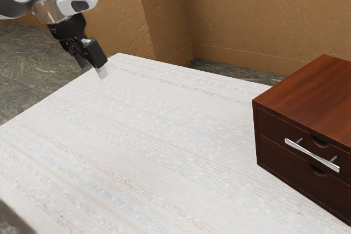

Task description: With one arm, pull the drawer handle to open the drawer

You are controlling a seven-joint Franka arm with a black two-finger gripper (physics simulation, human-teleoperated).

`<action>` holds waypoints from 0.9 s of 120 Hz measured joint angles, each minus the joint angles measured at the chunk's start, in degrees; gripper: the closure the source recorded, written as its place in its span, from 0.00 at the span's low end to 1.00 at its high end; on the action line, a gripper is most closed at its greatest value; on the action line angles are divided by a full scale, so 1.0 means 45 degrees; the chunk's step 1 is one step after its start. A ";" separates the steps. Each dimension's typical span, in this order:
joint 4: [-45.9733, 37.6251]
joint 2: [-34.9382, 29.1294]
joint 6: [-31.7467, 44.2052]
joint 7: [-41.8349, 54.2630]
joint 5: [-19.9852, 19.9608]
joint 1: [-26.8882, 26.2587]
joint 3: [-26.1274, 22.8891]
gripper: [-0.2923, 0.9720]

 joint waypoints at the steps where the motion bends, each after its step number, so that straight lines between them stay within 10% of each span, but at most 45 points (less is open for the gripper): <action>1: -0.0004 0.0000 0.0031 0.0015 0.0000 0.0032 0.0000 0.23; 74: -0.0208 0.0005 -0.0044 0.0102 -0.0016 0.0121 -0.0185 0.23; 108: -0.7088 -0.5340 0.1613 0.0022 -0.0022 -0.1104 -0.1578 0.23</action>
